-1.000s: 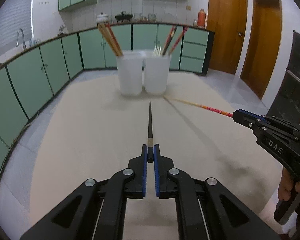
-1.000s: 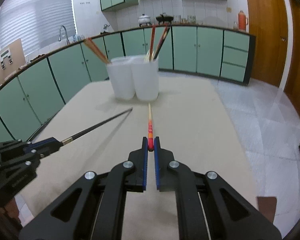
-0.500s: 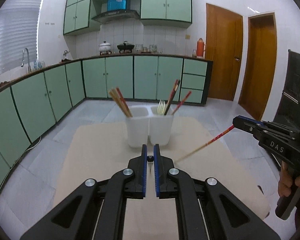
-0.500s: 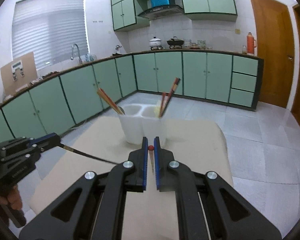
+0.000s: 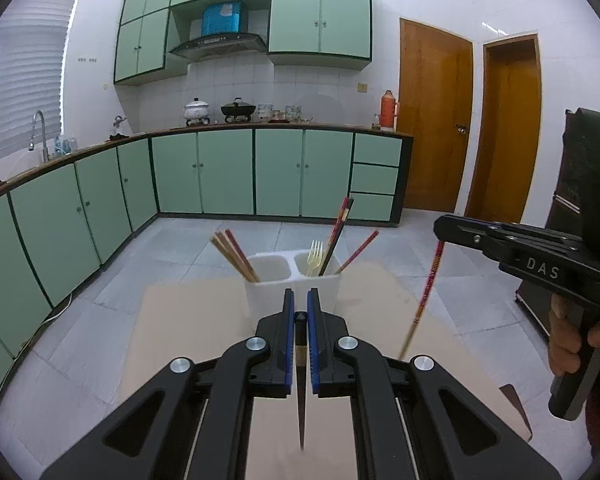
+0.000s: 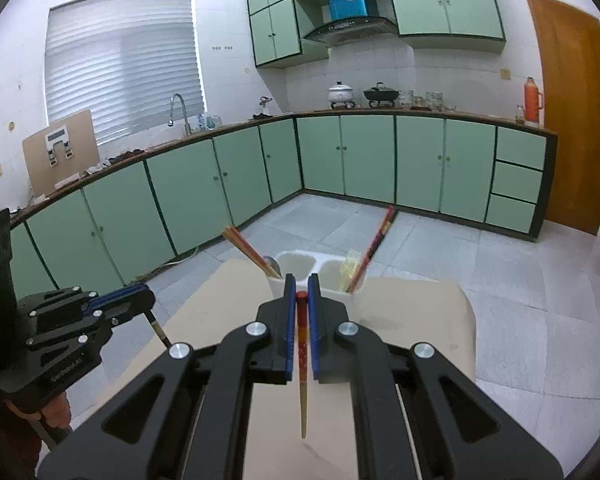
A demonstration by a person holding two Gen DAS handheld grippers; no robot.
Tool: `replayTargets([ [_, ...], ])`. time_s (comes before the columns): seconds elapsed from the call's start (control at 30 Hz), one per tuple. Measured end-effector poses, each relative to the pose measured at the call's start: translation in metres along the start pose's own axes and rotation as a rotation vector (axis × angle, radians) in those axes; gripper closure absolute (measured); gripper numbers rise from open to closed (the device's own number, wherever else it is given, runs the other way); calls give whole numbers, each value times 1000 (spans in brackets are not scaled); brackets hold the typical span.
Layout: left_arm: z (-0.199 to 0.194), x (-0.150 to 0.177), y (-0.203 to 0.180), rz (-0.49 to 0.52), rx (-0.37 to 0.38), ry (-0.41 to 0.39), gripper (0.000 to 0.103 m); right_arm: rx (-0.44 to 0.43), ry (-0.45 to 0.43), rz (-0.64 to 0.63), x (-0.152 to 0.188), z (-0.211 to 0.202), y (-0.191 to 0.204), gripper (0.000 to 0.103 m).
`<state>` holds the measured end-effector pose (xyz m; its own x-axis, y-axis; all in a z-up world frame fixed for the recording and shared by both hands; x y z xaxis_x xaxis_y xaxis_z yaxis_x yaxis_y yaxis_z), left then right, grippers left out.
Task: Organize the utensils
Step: 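Lift both held chopsticks and carry them over the white holder, then open both tools to drop the chopsticks into the holder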
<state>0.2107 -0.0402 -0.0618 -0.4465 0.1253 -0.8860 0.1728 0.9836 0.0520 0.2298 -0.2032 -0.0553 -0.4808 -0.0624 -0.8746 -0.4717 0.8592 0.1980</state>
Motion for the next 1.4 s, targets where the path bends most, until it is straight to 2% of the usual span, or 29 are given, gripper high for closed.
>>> replayTargets([
  [0.23, 1, -28, 3, -2, 16, -47, 97, -14, -44, -9, -36, 0, -2, 98],
  [0.5, 8, -79, 2, -9, 21, -134, 97, -7, -116, -35, -88, 0, -10, 98],
  [0.83, 43, -144, 6, -45, 14, -203, 97, 36, -190, -55, -147, 20, -36, 98],
  [1.03, 72, -170, 12, -58, 1, -216, 97, 45, -178, -54, -160, 50, -55, 98],
  [1.17, 98, -175, 15, -75, -9, -209, 97, 54, -153, -52, -154, 75, -66, 98],
  [1.27, 117, -171, 18, -83, -17, -195, 97, 57, -128, -44, -146, 93, -73, 98],
  [1.4, 147, -150, 18, -80, -19, -135, 97, 58, -89, -26, -131, 115, -80, 98],
])
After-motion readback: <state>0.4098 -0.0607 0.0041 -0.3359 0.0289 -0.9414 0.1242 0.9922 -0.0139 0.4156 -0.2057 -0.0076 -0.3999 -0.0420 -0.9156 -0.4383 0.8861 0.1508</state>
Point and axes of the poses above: each gripper's, at about its wrist camera, not at the fingertips, and z roughly the way its jaws point, y to its left, x to its underside, the point moved 10 cm from there along z, roughly the way its jaws point, and after that the axes turned 11 degrees about -x, right-handed, at the moved point
